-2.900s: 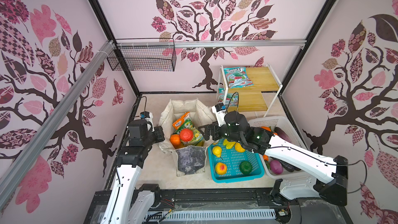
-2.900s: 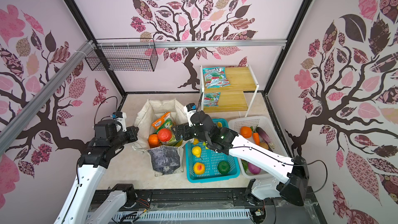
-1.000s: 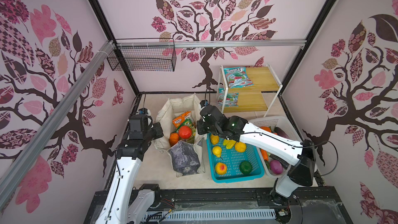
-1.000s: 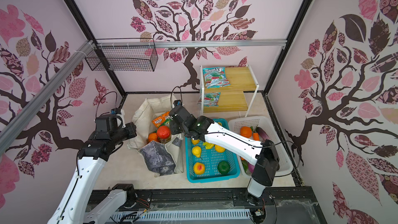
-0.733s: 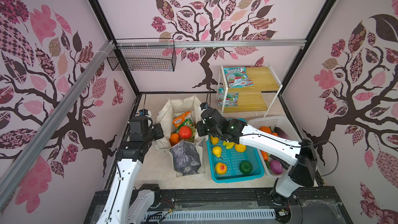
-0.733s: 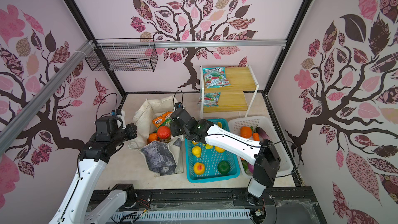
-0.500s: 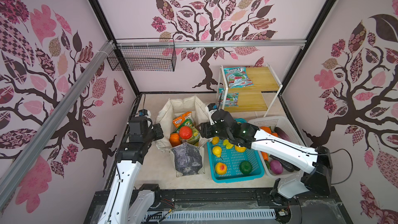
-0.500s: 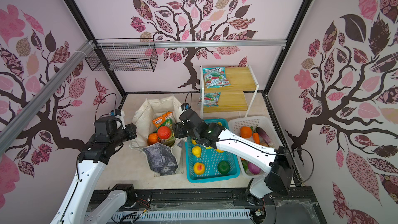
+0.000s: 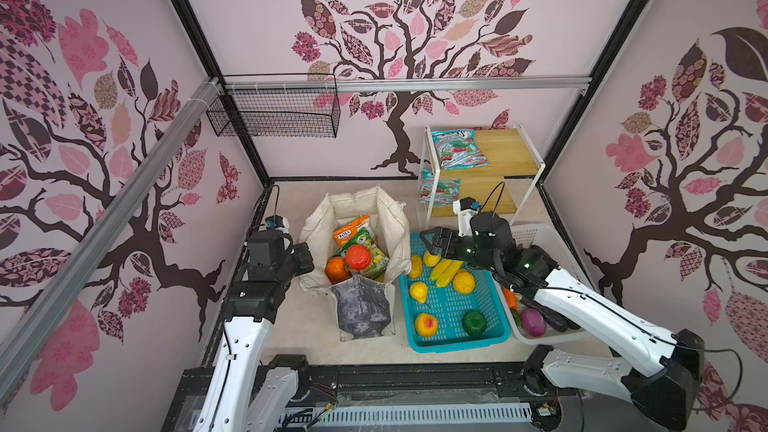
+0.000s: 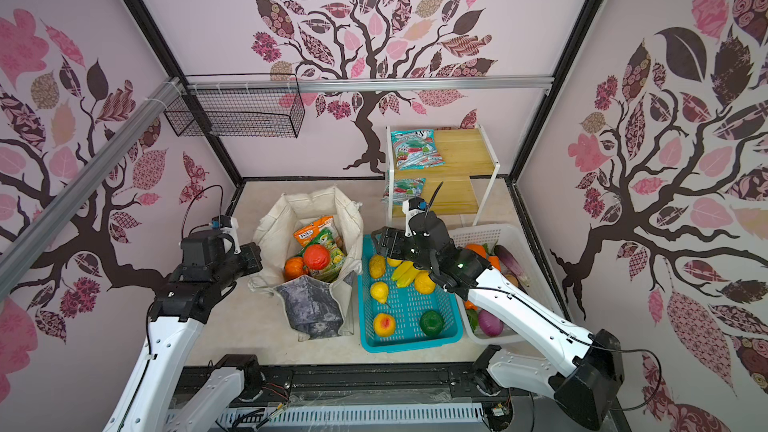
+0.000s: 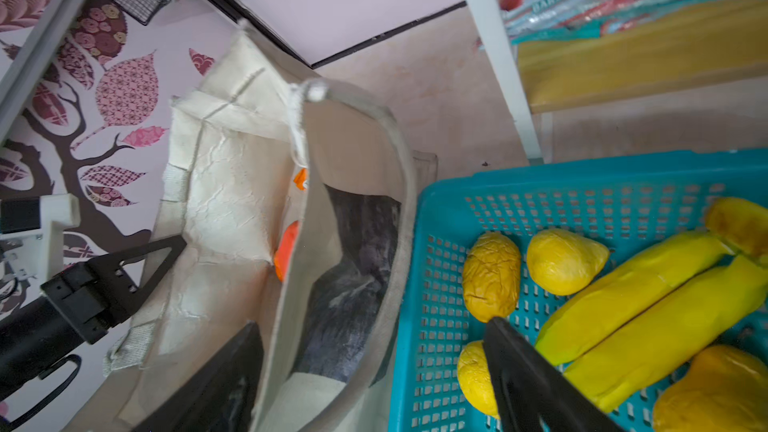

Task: Place the food into the grocery bag and tie it
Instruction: 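Lower the right gripper to the tote handle nearest the teal basket and grasp it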

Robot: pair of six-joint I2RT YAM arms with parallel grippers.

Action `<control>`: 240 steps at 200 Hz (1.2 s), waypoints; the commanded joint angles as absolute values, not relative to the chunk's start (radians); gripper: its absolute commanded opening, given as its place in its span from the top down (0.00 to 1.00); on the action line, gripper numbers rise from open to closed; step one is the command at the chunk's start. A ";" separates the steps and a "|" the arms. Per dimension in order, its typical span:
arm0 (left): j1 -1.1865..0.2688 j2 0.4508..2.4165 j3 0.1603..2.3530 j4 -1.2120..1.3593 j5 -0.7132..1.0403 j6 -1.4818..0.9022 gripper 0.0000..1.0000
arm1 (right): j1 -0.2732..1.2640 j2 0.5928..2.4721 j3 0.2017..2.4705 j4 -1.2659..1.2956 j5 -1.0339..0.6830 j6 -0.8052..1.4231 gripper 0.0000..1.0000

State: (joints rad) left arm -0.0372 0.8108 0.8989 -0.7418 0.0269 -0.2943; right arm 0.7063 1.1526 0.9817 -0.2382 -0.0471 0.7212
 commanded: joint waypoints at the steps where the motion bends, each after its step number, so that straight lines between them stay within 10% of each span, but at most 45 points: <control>1: -0.035 0.800 0.874 -0.723 0.027 -0.282 1.00 | 0.693 1.165 0.926 -0.202 -0.137 0.786 0.17; 148: -0.034 0.779 0.853 -0.730 0.042 -0.272 1.00 | 0.805 1.505 0.878 0.200 -0.400 0.992 0.21; 240: -0.034 0.776 0.851 -0.727 0.050 -0.273 1.00 | 0.805 1.544 0.943 0.131 -0.215 0.905 0.40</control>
